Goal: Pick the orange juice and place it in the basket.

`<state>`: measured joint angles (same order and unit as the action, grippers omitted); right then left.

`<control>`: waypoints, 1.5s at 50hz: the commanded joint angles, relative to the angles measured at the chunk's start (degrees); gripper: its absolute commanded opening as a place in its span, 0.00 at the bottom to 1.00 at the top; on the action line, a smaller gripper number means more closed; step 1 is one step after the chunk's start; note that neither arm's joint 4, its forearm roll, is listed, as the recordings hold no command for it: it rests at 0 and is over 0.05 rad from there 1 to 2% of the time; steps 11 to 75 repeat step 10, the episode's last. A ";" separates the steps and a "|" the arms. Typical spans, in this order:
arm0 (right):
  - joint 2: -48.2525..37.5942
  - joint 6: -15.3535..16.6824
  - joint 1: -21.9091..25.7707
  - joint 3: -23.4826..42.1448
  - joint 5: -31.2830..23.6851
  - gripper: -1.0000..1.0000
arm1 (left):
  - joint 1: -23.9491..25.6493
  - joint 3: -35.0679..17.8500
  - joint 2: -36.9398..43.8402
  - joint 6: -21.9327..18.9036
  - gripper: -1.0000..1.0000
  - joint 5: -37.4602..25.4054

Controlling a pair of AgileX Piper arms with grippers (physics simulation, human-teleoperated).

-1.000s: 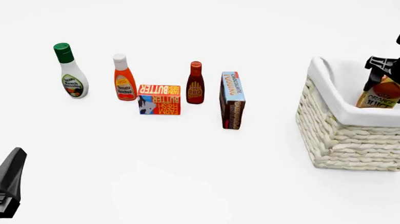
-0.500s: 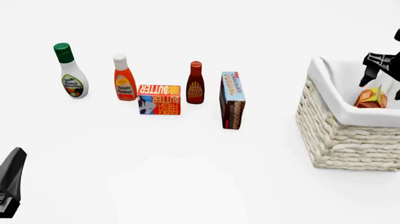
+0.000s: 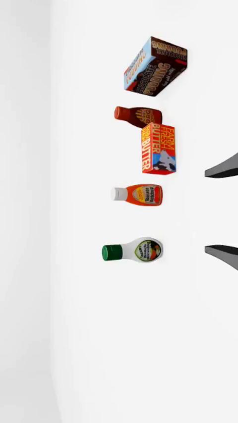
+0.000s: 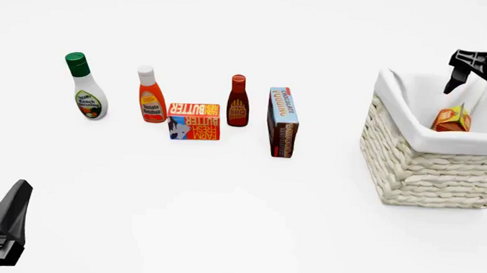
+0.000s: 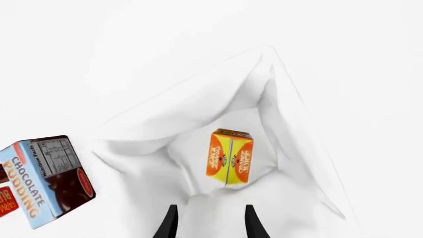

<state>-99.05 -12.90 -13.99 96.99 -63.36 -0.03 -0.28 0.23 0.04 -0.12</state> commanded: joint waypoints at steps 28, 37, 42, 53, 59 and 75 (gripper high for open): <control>1.66 0.48 0.03 3.10 -3.29 1.00 | 0.00 0.00 0.00 -0.02 1.00 0.00; 1.66 0.48 0.03 3.10 -3.29 1.00 | 0.00 0.00 0.00 -0.02 1.00 0.00; 1.66 0.48 0.03 3.10 -3.29 1.00 | 0.00 0.00 0.00 -0.02 1.00 0.00; 1.66 0.48 0.03 3.10 -3.29 1.00 | 0.00 0.00 0.00 -0.02 1.00 0.00; 1.66 0.48 0.03 3.10 -3.29 1.00 | 0.00 0.00 0.00 -0.02 1.00 0.00; 1.66 0.48 0.03 3.10 -3.29 1.00 | 0.00 0.00 0.00 -0.02 1.00 0.00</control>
